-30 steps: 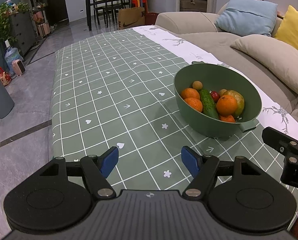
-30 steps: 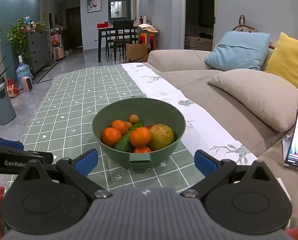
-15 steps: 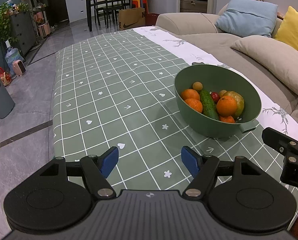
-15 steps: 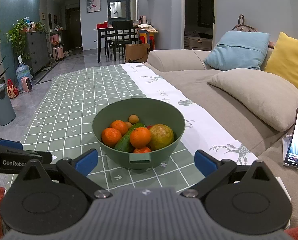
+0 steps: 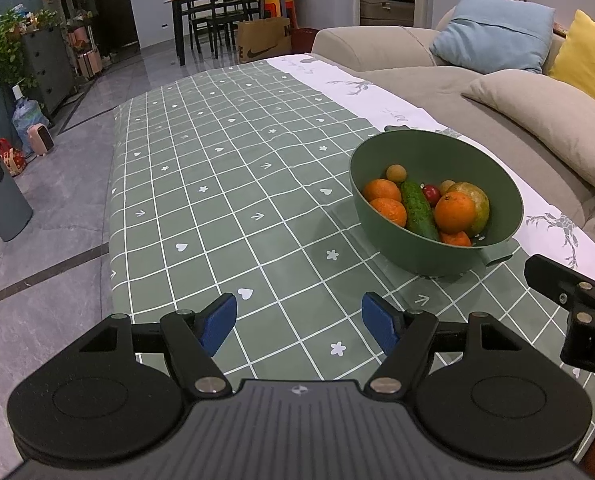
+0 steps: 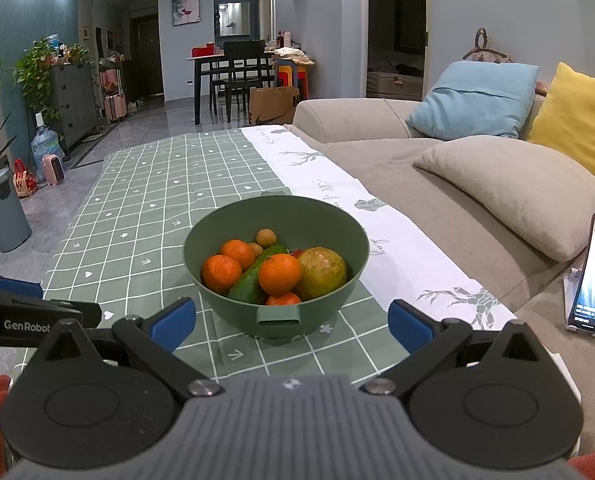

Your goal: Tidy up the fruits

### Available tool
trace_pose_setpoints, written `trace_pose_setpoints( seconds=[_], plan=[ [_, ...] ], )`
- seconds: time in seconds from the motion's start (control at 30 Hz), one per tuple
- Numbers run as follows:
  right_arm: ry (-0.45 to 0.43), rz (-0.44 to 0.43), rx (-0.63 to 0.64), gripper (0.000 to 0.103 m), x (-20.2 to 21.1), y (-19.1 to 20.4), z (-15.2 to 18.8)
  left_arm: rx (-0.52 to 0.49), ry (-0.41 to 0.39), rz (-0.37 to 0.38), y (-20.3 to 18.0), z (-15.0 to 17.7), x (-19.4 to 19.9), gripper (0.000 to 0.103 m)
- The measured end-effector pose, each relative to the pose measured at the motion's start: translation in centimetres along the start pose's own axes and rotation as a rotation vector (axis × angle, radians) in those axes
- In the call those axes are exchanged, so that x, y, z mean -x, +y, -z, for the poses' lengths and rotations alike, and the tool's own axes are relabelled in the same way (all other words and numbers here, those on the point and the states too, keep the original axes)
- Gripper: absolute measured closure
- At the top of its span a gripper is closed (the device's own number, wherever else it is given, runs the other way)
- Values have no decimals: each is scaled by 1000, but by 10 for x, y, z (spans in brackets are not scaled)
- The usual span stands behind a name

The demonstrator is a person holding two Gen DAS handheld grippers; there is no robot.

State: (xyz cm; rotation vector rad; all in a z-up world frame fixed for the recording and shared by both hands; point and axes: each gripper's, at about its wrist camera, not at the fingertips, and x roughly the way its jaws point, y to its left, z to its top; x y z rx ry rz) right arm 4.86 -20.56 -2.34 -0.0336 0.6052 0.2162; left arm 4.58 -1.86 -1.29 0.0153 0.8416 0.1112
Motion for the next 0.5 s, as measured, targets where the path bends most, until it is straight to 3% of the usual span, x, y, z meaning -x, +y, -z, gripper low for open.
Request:
trace_pose_setpoints(
  seconds=[0.5],
  plan=[
    [9,0,-3,5,-1,-1,1,-11,-24,3,-4,-1,4,19]
  ],
)
